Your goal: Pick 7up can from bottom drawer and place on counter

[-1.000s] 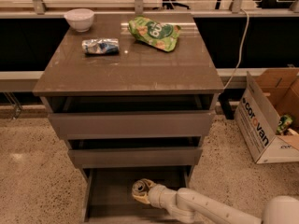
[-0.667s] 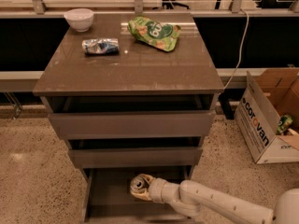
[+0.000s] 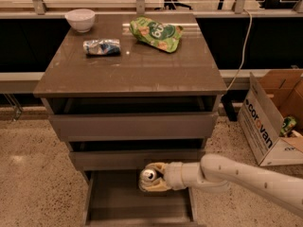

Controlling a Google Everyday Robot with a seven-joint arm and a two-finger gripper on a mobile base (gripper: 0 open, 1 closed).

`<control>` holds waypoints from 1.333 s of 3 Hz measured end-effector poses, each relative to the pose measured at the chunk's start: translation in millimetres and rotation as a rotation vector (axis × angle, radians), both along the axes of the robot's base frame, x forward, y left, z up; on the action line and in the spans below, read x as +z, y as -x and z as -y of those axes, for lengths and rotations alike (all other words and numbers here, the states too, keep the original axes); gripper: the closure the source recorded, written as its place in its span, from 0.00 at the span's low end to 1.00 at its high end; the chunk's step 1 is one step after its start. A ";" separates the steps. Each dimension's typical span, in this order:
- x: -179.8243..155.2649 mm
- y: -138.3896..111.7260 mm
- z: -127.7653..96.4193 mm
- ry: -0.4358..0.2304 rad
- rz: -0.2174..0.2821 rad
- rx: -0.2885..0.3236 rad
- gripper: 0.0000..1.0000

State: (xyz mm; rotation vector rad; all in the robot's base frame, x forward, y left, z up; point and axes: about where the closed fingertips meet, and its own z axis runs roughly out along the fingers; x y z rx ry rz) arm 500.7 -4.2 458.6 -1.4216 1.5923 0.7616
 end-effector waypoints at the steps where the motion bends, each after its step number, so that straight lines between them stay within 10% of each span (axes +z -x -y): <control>1: 76.2 -24.5 28.6 0.019 0.007 0.044 1.00; 4: 118.2 -11.5 17.9 0.009 -0.031 0.152 1.00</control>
Offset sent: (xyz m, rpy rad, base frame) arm 0.0245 -0.0286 0.0762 -0.0188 -0.0074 0.0444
